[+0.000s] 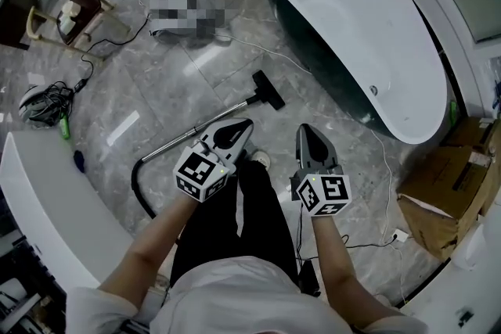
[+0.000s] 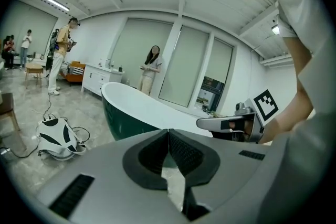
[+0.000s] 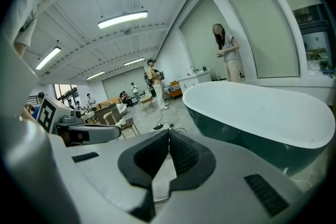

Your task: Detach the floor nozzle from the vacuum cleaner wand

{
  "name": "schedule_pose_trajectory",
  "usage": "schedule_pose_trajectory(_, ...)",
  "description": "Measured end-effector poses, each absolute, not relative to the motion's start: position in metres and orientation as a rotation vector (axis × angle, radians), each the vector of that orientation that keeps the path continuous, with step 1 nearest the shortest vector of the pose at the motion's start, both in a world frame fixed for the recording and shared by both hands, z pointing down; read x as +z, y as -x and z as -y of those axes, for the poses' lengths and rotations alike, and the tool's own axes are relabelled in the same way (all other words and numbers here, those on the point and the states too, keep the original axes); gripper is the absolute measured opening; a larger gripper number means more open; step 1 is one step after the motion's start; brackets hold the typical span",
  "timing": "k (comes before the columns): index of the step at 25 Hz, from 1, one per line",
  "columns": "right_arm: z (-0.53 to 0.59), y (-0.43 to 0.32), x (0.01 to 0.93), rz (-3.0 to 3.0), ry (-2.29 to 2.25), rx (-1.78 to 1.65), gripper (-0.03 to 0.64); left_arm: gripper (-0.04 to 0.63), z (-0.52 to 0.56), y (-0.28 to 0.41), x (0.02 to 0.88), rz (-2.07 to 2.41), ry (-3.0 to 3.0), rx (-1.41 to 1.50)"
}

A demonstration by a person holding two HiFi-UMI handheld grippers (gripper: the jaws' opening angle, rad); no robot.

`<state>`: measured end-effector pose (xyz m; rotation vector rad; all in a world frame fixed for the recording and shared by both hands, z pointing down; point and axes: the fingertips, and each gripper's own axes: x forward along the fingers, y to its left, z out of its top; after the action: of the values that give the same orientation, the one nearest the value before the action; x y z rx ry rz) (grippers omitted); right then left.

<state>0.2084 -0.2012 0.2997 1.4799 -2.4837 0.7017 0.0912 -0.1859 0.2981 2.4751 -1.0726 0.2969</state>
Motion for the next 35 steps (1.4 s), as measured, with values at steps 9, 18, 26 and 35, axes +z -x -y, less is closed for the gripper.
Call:
schedule_pose_trajectory(9, 0.231, -0.194, 0.346, 2.464, -1.474, 0.760, 0.015, 0.012, 0.226, -0.063, 0.355, 0.978, -2.491, 0.359)
schedule_pose_trajectory(18, 0.261, -0.180, 0.404, 2.448, -1.458, 0.783, 0.017, 0.012, 0.252, -0.056, 0.426, 0.924, -2.477, 0.417)
schedule_pose_trajectory(26, 0.286, -0.179, 0.479, 2.423, -1.387, 0.764, 0.016, 0.012, 0.268, -0.047, 0.510, 0.901, -2.467, 0.511)
schedule_pose_trajectory(35, 0.313, -0.163, 0.572, 2.409, -1.236, 0.739, 0.017, 0.012, 0.286, -0.035, 0.596, 0.900, -2.411, 0.576)
